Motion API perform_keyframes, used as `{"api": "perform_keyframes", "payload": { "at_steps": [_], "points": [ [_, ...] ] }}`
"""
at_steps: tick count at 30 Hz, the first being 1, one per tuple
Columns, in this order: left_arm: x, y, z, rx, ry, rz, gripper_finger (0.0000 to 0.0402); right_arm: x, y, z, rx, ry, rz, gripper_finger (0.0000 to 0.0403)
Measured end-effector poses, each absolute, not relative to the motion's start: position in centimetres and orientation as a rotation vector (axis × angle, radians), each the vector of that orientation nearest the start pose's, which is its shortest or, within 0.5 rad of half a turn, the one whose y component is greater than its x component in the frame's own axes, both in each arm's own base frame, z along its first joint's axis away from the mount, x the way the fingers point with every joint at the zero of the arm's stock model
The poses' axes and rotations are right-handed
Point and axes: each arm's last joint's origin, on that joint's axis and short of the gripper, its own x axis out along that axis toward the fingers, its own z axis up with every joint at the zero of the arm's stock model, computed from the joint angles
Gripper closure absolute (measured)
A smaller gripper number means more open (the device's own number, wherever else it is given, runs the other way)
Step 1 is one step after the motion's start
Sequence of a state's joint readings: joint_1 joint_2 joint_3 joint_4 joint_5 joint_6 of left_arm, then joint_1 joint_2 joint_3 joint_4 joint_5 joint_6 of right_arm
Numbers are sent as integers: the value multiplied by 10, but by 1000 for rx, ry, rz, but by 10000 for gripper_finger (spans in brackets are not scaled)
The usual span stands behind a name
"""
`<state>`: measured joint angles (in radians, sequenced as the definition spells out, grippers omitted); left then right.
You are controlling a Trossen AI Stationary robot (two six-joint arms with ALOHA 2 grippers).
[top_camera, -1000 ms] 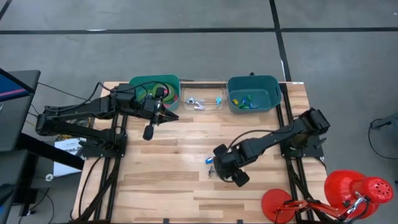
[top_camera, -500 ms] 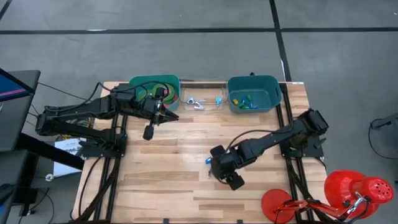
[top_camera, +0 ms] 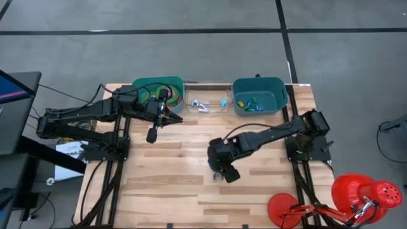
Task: Pick and place Stapler, Stapler remover, tape
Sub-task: Put the blue stapler into the dark blue bin
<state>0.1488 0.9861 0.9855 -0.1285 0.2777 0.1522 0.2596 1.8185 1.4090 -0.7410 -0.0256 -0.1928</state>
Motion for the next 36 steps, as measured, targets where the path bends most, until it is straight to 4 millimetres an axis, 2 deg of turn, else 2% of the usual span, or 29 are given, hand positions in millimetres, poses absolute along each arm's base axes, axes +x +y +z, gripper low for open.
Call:
{"api": "perform_keyframes", "payload": {
  "at_steps": [8,12,21,24,36],
  "points": [
    [213,24,372,127,104,-137,380,377,71,199,-290,1191,318,164],
    [213,24,373,127,102,-137,380,382,65,186,-309,1217,326,164],
    [213,24,373,129,95,-137,380,395,73,168,-347,1167,355,164],
    [213,24,374,130,91,-136,380,393,74,162,-349,1199,360,164],
    [213,24,375,132,82,-136,380,394,74,159,-325,1215,343,164]
  ]
}}
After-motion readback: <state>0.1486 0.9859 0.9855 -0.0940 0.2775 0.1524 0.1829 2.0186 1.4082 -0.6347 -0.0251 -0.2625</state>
